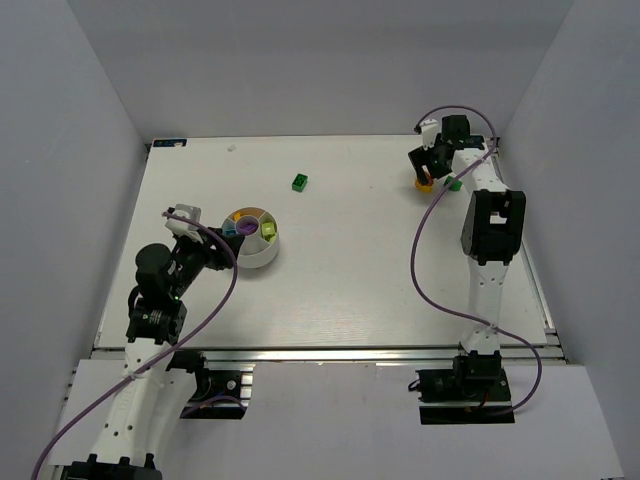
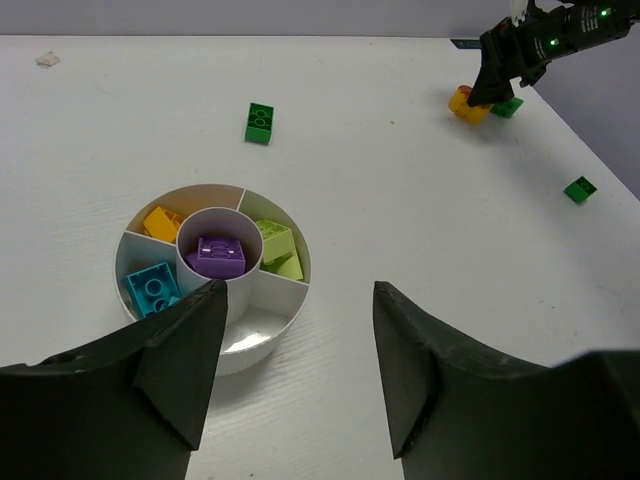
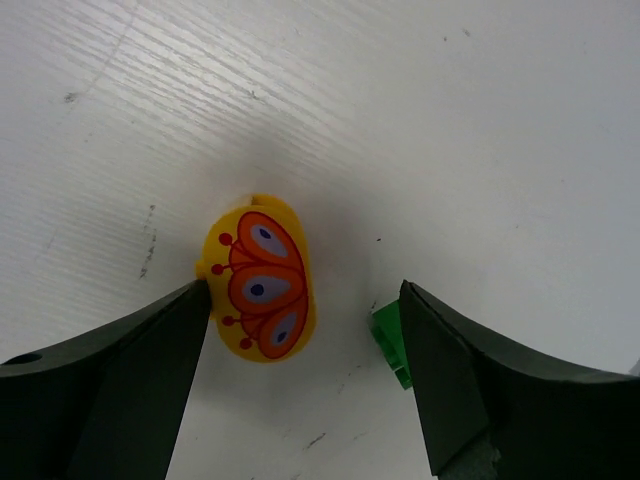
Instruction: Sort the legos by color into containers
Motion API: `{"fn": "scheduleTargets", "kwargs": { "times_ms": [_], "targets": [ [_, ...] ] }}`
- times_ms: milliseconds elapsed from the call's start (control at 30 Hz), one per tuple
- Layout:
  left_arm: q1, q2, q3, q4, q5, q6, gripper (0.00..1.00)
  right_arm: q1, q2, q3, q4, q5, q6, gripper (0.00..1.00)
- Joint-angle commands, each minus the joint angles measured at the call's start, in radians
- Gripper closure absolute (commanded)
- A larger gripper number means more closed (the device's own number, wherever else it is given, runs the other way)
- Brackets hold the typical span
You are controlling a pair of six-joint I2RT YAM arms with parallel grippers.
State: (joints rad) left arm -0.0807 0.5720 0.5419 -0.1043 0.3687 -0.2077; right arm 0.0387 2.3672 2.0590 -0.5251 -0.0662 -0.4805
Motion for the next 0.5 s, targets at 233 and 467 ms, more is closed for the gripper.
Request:
{"fn": "scheduleTargets", "kwargs": {
  "times_ms": [233, 467],
  "targets": [
    [0.006, -0.008, 0.000, 0.028, 0.062, 0.001, 0.21, -0.002, 0.095, 0.069, 0.019, -0.099, 0.002, 0.26],
    [-0.004, 0.006, -0.005, 0.040, 0.084, -0.004, 0.20, -0.010, 0.101, 0.069, 0.004, -0.122, 0.003, 0.42]
  ]
}}
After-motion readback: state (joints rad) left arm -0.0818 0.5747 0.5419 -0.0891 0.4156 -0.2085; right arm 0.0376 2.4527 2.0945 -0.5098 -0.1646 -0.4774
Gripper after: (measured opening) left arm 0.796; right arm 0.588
